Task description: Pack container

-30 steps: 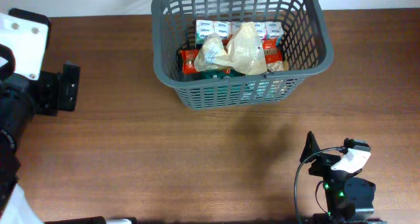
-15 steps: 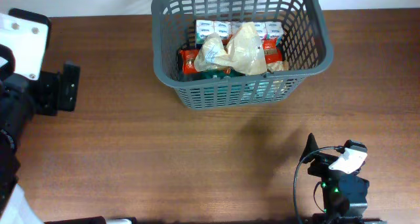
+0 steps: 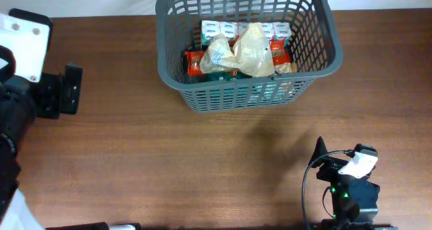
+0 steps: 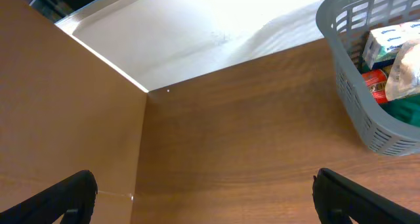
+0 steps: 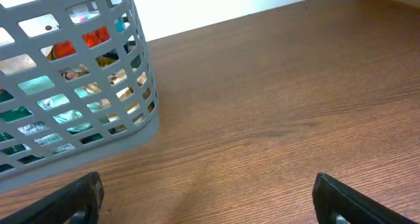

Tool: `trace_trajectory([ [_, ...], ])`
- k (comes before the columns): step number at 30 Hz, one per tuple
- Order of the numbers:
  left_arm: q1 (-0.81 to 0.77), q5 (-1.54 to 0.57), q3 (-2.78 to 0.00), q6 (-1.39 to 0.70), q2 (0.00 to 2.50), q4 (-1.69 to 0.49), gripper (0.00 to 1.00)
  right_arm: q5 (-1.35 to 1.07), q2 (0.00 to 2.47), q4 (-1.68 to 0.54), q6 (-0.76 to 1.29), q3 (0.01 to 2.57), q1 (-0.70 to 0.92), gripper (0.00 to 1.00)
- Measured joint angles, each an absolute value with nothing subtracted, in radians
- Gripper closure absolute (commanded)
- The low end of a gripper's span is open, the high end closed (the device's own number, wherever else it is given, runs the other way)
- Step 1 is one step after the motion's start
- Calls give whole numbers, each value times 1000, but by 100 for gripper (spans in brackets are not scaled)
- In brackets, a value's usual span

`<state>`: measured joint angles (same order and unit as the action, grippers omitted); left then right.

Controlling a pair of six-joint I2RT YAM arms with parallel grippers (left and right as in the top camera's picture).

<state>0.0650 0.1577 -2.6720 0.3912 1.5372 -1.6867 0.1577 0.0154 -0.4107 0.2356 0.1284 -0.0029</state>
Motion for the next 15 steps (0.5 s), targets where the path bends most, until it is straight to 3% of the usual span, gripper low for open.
trace_trajectory([
  [15,65,157,-2593,391,1510,-1647,1,158,15,-411,236,128,-3,1],
])
